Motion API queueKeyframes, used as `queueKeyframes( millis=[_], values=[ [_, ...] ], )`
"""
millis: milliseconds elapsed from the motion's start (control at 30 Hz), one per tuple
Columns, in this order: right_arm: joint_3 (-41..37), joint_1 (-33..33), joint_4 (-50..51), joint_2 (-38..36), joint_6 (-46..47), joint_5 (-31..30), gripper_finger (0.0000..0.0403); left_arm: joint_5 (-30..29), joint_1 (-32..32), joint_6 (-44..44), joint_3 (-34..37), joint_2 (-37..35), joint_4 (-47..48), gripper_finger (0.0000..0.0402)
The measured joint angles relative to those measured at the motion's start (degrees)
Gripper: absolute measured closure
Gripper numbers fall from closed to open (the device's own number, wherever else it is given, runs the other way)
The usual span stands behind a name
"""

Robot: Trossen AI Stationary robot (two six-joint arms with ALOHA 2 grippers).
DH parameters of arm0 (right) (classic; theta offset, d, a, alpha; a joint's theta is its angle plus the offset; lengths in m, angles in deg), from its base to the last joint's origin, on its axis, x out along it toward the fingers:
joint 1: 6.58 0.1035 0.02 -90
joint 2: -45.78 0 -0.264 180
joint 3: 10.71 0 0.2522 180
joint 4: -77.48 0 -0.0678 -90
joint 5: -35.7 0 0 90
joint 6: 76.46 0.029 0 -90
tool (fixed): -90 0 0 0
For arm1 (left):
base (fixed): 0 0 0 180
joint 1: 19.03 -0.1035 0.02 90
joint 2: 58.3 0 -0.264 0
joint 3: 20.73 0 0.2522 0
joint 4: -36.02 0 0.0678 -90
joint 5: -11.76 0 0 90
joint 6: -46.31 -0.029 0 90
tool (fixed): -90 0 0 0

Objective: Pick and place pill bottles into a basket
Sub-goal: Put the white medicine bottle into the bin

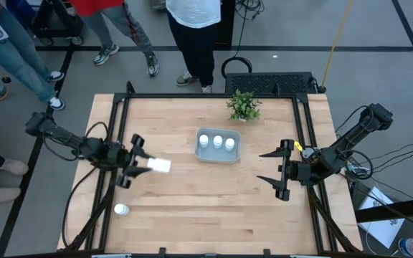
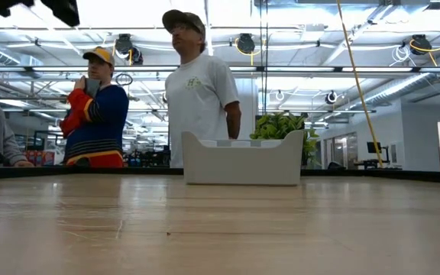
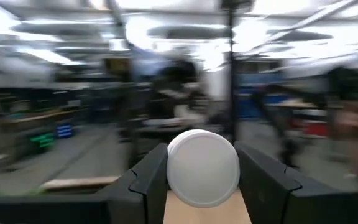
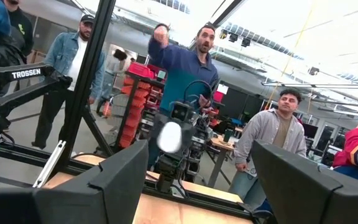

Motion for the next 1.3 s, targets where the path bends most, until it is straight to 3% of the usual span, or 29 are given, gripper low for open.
queueKeyframes(
  millis=[167,233,400,533,633,700,767,967,1133,1300],
  values=[
    [0.0,0.0,0.0,0.0,-0.1,0.0,0.0120,-18.5,-1.3,-1.1,-0.2,1.6,-2.3,0.0235],
    [0.0,0.0,0.0,0.0,-0.1,0.0,0.0120,-23.5,-2.0,-2.0,-0.4,2.5,-2.5,0.0235],
    [0.0,0.0,0.0,0.0,-0.4,0.0,0.0120,-31.4,-4.2,-2.3,-2.3,6.0,-2.2,0.0235],
    [0.0,-0.1,0.0,0.0,-0.4,0.0,0.0120,-31.3,-5.9,-3.4,-5.6,10.5,-1.1,0.0235],
    [0.0,-0.1,0.0,0.0,-0.6,0.0,0.0120,-34.5,-7.8,-4.9,-10.3,15.3,0.2,0.0235],
    [0.0,-0.1,0.0,0.0,-0.6,0.0,0.0120,-32.2,-9.6,-5.4,-14.1,18.3,3.9,0.0235],
    [0.0,-0.1,0.0,0.0,-0.6,0.0,0.0120,-25.7,-11.7,-4.9,-19.0,20.8,11.8,0.0235],
    [0.0,-0.1,0.2,0.0,-0.5,0.0,0.0120,-15.3,-18.4,3.2,-32.5,29.5,33.4,0.0235],
    [0.0,-0.1,0.2,0.0,-0.5,0.0,0.0120,-3.7,-23.5,6.8,-39.5,37.0,40.4,0.0235],
    [0.0,0.0,0.2,0.0,-0.4,0.0,0.0120,3.4,-26.5,8.4,-45.0,44.2,43.7,0.0235]
  ],
)
